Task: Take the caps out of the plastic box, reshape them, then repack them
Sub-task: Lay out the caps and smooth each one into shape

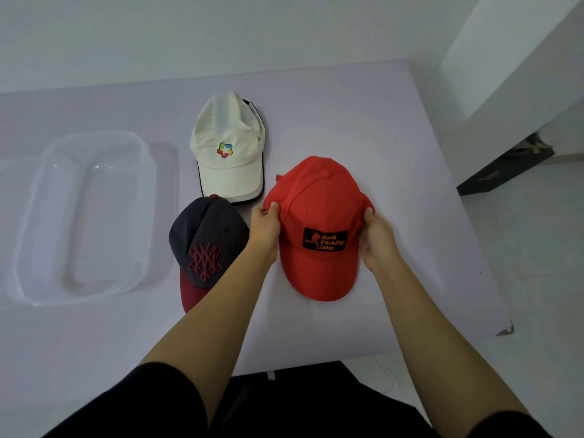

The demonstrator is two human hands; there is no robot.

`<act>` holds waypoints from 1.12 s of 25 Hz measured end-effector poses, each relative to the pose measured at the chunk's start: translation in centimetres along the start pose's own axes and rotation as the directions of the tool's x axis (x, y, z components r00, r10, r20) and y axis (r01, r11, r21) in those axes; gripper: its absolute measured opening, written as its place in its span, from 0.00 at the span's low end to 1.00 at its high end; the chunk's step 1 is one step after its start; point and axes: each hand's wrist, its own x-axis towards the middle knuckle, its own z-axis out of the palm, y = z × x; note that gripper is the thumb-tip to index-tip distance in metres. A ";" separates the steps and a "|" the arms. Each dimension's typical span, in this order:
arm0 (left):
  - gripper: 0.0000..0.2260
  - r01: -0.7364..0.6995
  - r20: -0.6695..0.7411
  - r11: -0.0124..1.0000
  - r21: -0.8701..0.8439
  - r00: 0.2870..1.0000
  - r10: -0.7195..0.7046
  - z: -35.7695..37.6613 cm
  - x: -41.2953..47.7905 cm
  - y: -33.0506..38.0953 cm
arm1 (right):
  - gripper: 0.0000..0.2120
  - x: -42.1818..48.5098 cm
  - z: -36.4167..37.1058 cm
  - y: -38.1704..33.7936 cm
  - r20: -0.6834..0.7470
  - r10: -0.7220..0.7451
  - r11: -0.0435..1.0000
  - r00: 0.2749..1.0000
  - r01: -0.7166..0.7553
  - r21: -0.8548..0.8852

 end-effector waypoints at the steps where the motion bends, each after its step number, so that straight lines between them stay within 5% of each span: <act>1: 0.18 -0.009 -0.016 0.998 0.063 1.000 0.010 -0.1 0.2 -0.2 | 0.12 0.3 -0.1 0.0 -0.013 0.026 0.999 1.000 -0.026 -0.044; 4: 0.24 -0.043 -0.029 0.925 0.378 0.998 0.059 0.0 0.2 0.2 | 0.12 1.4 -0.6 0.5 -0.077 0.002 0.925 0.997 -0.031 -0.380; 6: 0.22 -0.197 -0.025 0.785 0.588 0.965 0.261 0.0 0.3 1.0 | 0.15 1.7 -1.1 -0.1 -0.104 -0.200 0.800 0.974 0.101 -0.592; 9: 0.17 -0.433 0.114 0.630 0.645 0.870 0.481 0.5 -0.2 2.7 | 0.16 2.0 -1.1 -1.9 0.048 -0.327 0.688 0.944 0.273 -0.672; 12: 0.17 -0.416 0.280 0.592 0.691 0.908 0.311 1.6 -0.2 2.8 | 0.17 2.4 -0.5 -2.8 0.224 -0.160 0.659 0.961 0.273 -0.701; 15: 0.11 -0.396 0.261 0.613 0.684 0.917 0.301 1.9 0.2 2.5 | 0.15 2.6 0.0 -3.0 0.217 -0.227 0.588 0.949 0.311 -0.747; 18: 0.12 -0.437 0.257 0.507 0.742 0.885 0.387 1.8 0.4 3.2 | 0.15 2.3 0.6 -3.5 0.211 -0.472 0.274 0.856 0.370 -0.887; 21: 0.13 -0.470 0.255 0.453 0.758 0.852 0.458 1.4 0.3 3.9 | 0.12 2.0 0.5 -3.7 0.253 -0.513 0.347 0.820 0.468 -0.812; 24: 0.16 -0.460 0.284 0.448 0.766 0.869 0.405 -0.9 0.3 4.2 | 0.18 2.1 -2.9 -3.5 0.335 -0.305 0.420 0.891 0.442 -0.792; 28: 0.18 -0.445 0.391 0.271 0.854 0.891 0.231 -2.0 0.1 3.2 | 0.20 3.3 -4.7 -1.3 0.399 -0.197 0.257 0.896 0.440 -0.860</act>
